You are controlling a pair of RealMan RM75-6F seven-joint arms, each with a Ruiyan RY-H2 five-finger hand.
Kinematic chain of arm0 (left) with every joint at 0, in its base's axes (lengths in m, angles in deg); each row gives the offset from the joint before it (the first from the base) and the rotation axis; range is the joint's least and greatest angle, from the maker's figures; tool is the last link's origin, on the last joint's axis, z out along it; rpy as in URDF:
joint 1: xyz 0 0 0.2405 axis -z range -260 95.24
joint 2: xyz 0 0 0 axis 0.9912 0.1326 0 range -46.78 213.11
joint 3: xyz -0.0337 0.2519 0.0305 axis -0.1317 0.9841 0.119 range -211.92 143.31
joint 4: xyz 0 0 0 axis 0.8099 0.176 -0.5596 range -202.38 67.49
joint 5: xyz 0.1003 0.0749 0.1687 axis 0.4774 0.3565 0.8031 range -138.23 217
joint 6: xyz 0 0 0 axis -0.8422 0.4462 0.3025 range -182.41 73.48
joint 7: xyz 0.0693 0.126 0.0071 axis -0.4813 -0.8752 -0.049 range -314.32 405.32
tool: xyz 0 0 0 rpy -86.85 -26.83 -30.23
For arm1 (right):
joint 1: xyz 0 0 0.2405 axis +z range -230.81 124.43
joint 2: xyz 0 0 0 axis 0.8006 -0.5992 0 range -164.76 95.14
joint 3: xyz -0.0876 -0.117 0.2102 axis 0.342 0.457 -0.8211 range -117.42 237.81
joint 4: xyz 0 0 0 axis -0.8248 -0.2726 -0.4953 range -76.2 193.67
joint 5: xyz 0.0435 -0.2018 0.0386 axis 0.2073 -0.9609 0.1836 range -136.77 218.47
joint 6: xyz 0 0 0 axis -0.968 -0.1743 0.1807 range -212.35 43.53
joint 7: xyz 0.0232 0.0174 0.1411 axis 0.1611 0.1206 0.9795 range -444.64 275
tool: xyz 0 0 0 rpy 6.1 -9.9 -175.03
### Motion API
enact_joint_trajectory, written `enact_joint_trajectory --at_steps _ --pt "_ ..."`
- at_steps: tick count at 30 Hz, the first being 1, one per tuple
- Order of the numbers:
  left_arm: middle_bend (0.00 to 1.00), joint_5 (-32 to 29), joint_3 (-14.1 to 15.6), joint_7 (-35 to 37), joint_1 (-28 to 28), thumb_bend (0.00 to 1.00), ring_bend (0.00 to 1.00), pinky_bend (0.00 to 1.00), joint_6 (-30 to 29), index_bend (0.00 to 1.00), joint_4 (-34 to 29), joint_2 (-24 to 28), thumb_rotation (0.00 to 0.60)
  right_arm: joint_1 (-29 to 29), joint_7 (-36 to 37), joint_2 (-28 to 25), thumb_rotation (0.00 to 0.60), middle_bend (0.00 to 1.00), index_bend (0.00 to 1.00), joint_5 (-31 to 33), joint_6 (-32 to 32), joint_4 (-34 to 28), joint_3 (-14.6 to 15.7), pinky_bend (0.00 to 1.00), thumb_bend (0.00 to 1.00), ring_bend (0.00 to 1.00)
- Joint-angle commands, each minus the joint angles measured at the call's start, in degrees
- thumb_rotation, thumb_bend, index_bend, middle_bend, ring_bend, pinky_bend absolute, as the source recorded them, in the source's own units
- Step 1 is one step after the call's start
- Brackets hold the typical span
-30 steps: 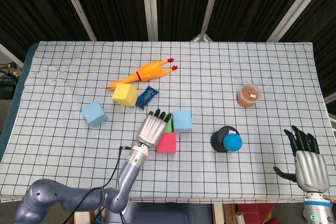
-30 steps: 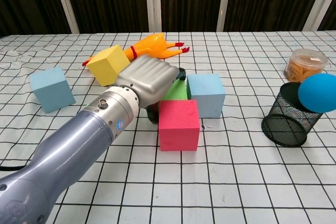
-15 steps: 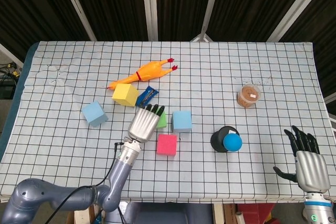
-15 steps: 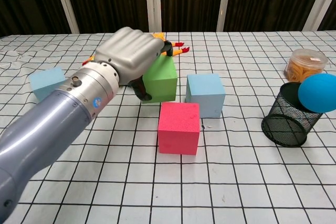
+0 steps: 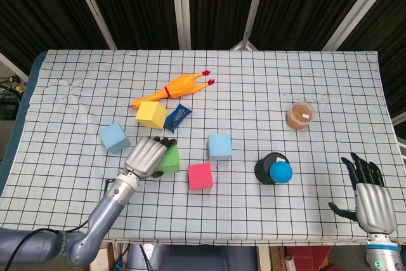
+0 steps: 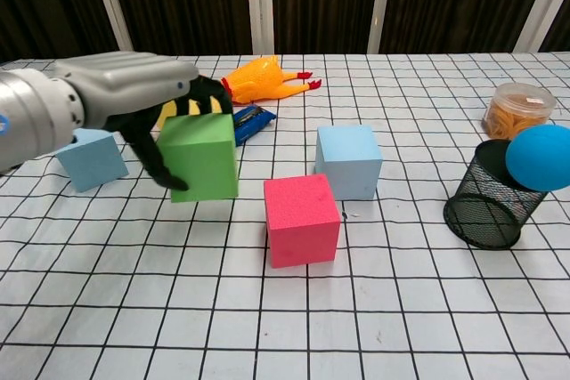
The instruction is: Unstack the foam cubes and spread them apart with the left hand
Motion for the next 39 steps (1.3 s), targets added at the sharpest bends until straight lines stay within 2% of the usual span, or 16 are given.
enact_joint_trajectory --at_steps 1,6,11,15,17,19,24,29,31,33,35,36,38,39 --pt "0.40 -0.34 2.81 2.52 -1.80 0.35 0.42 0.58 2.01 0.32 -3.12 4.62 0.600 0.09 -0.12 0.06 0.600 0.00 0.11 0.14 -0.14 -0.01 -0.05 0.00 0.04 0.06" --pt "0.38 2.38 5.01 3.63 -3.11 0.33 0.41 0.58 1.31 0.31 -2.29 6.59 0.600 0.11 0.04 0.12 0.600 0.00 0.11 0.09 -0.10 0.03 -0.09 0.00 0.04 0.06" --pt "0.24 1.05 7.09 3.75 -2.84 0.23 0.30 0.51 4.09 0.25 -2.07 7.58 0.600 0.22 -0.19 0.19 0.600 0.00 0.11 0.16 -0.34 0.04 -0.03 0.00 0.04 0.06" --pt "0.11 -0.01 7.72 2.61 -1.77 0.17 0.15 0.38 5.63 0.18 -2.31 8.14 0.600 0.24 -0.33 0.20 0.600 0.00 0.11 0.03 -0.42 -0.05 0.08 0.00 0.04 0.06" --pt "0.03 -1.66 8.47 0.99 -0.82 0.12 0.04 0.25 6.85 0.09 -3.27 9.43 0.600 0.25 -0.27 0.17 0.600 0.00 0.11 0.09 -0.44 -0.03 0.07 0.00 0.04 0.06" --pt "0.00 -3.70 9.07 -0.94 0.34 0.09 0.00 0.18 7.83 0.03 -4.69 11.17 0.600 0.31 -0.37 0.17 0.600 0.00 0.11 0.28 -0.59 -0.01 0.05 0.00 0.04 0.06" --pt "0.00 -8.23 9.17 -1.69 2.93 0.07 0.00 0.13 10.08 0.00 -10.78 17.34 0.600 0.64 -0.45 0.33 0.600 0.00 0.11 0.27 -1.16 -0.07 0.10 0.00 0.04 0.06" --pt "0.00 -7.74 8.24 0.97 3.02 0.07 0.00 0.13 8.77 0.00 -17.65 25.45 0.600 0.70 -0.82 0.53 0.600 0.00 0.11 0.38 -1.16 -0.11 0.09 0.00 0.04 0.06" --pt "0.00 -4.80 7.52 4.20 1.47 0.07 0.00 0.15 7.29 0.00 -20.45 28.93 0.600 0.65 -0.89 0.57 0.600 0.00 0.11 0.31 -0.99 -0.13 0.08 0.00 0.04 0.06" --pt "0.00 2.32 7.72 8.72 -2.41 0.07 0.00 0.20 3.94 0.01 -22.77 32.62 0.600 0.59 -0.81 0.58 0.600 0.00 0.11 0.14 -0.83 -0.18 0.10 0.00 0.04 0.06" --pt "0.00 9.20 8.54 11.42 -6.75 0.07 0.00 0.25 -1.31 0.03 -22.81 34.09 0.600 0.57 -0.76 0.58 0.600 0.00 0.11 -0.09 -0.77 -0.14 0.17 0.00 0.04 0.06" --pt "0.00 13.83 9.43 11.50 -9.57 0.07 0.00 0.25 -5.47 0.04 -21.71 34.20 0.600 0.54 -0.69 0.57 0.600 0.00 0.11 -0.19 -0.73 -0.12 0.21 0.00 0.04 0.06" --pt "0.00 25.10 13.22 10.58 -16.63 0.07 0.00 0.25 -14.52 0.04 -16.80 33.22 0.600 0.47 -0.52 0.56 0.600 0.00 0.11 -0.43 -0.54 -0.05 0.22 0.00 0.04 0.06" --pt "0.00 28.17 14.69 11.20 -19.37 0.07 0.00 0.24 -17.57 0.05 -14.81 32.54 0.600 0.45 -0.43 0.57 0.600 0.00 0.11 -0.54 -0.44 -0.01 0.21 0.00 0.04 0.06"
